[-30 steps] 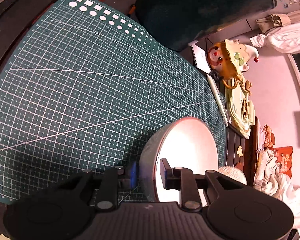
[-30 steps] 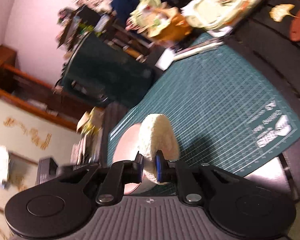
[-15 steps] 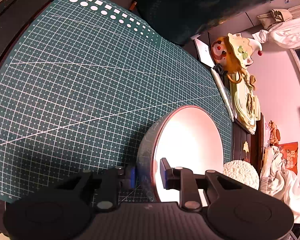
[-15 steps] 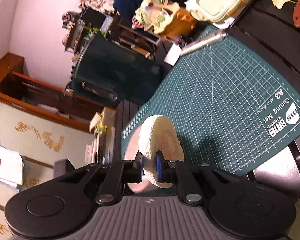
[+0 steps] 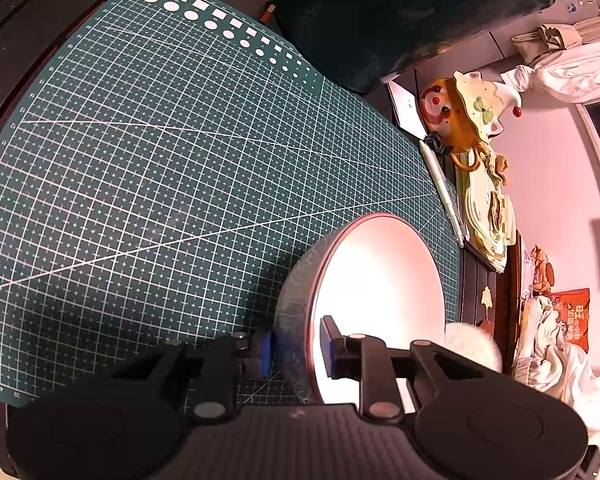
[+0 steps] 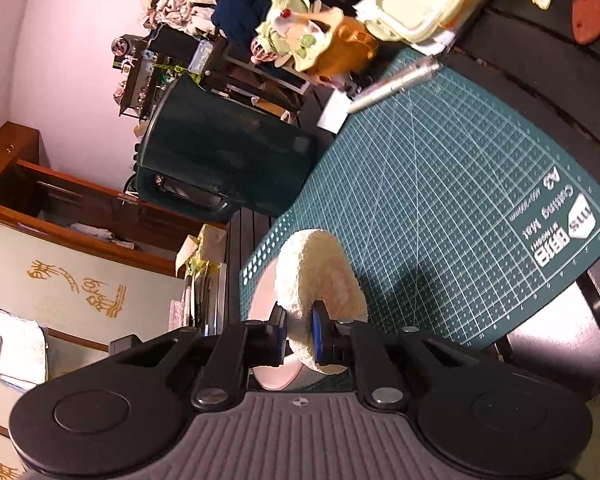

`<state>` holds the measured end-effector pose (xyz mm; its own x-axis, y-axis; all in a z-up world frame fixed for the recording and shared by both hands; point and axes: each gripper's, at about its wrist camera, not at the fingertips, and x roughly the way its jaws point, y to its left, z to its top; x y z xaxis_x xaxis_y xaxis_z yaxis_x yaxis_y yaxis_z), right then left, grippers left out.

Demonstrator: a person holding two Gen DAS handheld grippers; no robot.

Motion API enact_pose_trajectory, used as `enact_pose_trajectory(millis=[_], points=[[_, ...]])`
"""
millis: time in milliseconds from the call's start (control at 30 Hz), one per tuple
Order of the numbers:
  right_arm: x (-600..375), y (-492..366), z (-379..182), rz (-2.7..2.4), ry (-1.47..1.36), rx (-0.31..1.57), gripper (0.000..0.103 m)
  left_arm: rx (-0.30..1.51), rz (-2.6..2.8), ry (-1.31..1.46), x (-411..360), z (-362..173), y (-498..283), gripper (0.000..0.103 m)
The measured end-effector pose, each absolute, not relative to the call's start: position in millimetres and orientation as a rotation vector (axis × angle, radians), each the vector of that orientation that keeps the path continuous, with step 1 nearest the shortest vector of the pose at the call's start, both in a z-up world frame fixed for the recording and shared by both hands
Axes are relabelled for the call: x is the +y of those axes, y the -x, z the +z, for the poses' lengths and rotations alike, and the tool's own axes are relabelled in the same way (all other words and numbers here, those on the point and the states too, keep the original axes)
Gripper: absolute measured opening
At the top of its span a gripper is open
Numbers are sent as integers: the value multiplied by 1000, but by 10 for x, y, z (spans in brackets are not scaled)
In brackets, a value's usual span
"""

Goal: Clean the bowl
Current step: 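Pull the sponge back from the bowl with the right tool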

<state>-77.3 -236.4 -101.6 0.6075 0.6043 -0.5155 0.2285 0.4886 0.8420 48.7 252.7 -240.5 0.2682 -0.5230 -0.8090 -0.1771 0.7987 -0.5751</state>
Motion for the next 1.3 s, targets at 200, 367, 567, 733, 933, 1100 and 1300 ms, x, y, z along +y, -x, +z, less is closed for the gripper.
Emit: enact_pose_trajectory(millis=[200, 367, 567, 733, 933, 1100, 1300], points=[[-2352, 773, -1023, 266, -1061, 939, 12, 1309, -257, 645, 2541, -2434, -359, 23], [-2386, 774, -977, 224, -1012, 946, 12, 1307, -258, 644, 2530, -2386, -384, 23], [-2448, 801, -983, 143, -966, 967, 14, 1307, -257, 646, 2636, -2453, -325, 23], [-2431, 814, -968, 102, -915, 957, 15, 1306, -256, 648, 2650, -2464, -315, 23], [-2391, 819, -961, 58, -843, 937, 13, 1307, -255, 649, 2591, -2172, -295, 23], [-2427, 842, -999, 34, -918, 914, 13, 1308, -256, 649, 2493, -2125, -327, 23], [-2368, 878, -978, 5, -911, 861, 13, 1307, -254, 649, 2342, -2160, -350, 23]])
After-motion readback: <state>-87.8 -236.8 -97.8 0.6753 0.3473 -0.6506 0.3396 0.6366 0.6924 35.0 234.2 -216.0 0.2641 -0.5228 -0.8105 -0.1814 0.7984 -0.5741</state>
